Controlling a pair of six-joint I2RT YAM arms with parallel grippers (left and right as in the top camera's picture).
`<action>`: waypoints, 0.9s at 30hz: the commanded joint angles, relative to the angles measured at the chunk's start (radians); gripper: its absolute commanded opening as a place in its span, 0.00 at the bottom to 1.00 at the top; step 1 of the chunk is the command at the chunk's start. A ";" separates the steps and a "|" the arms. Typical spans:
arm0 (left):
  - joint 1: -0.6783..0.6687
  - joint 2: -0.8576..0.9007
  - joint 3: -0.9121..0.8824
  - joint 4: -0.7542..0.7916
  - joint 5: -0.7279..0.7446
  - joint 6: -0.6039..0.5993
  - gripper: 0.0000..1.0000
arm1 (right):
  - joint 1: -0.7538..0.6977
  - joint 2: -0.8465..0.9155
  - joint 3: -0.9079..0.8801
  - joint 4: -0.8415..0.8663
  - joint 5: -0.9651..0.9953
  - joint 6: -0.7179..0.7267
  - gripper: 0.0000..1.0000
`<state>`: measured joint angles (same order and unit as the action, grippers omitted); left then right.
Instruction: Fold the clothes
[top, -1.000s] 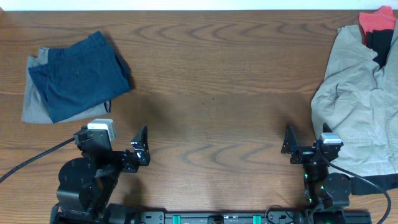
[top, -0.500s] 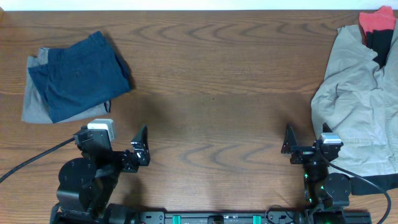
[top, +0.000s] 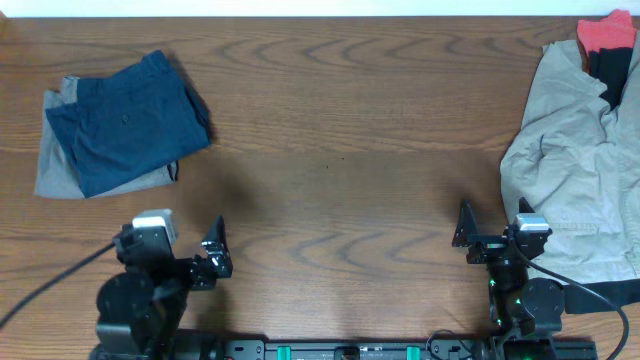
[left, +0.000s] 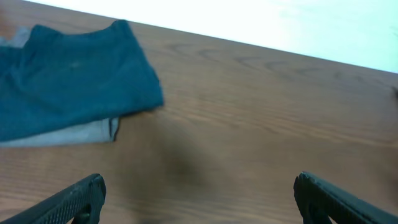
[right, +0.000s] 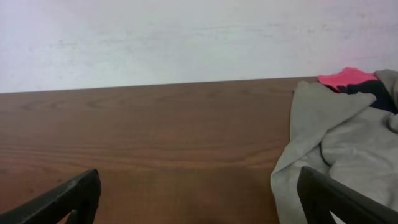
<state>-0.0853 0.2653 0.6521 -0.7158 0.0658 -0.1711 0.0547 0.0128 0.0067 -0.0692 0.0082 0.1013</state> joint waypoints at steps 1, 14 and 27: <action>0.038 -0.099 -0.148 0.063 -0.033 0.021 0.98 | -0.011 -0.006 -0.001 -0.005 -0.005 -0.009 0.99; 0.091 -0.264 -0.608 0.683 -0.027 0.073 0.98 | -0.011 -0.006 -0.001 -0.005 -0.005 -0.010 0.99; 0.091 -0.260 -0.647 0.650 -0.006 0.072 0.98 | -0.011 -0.006 -0.001 -0.005 -0.005 -0.010 0.99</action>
<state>-0.0002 0.0128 0.0227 -0.0345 0.0532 -0.1108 0.0547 0.0120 0.0067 -0.0700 0.0078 0.1013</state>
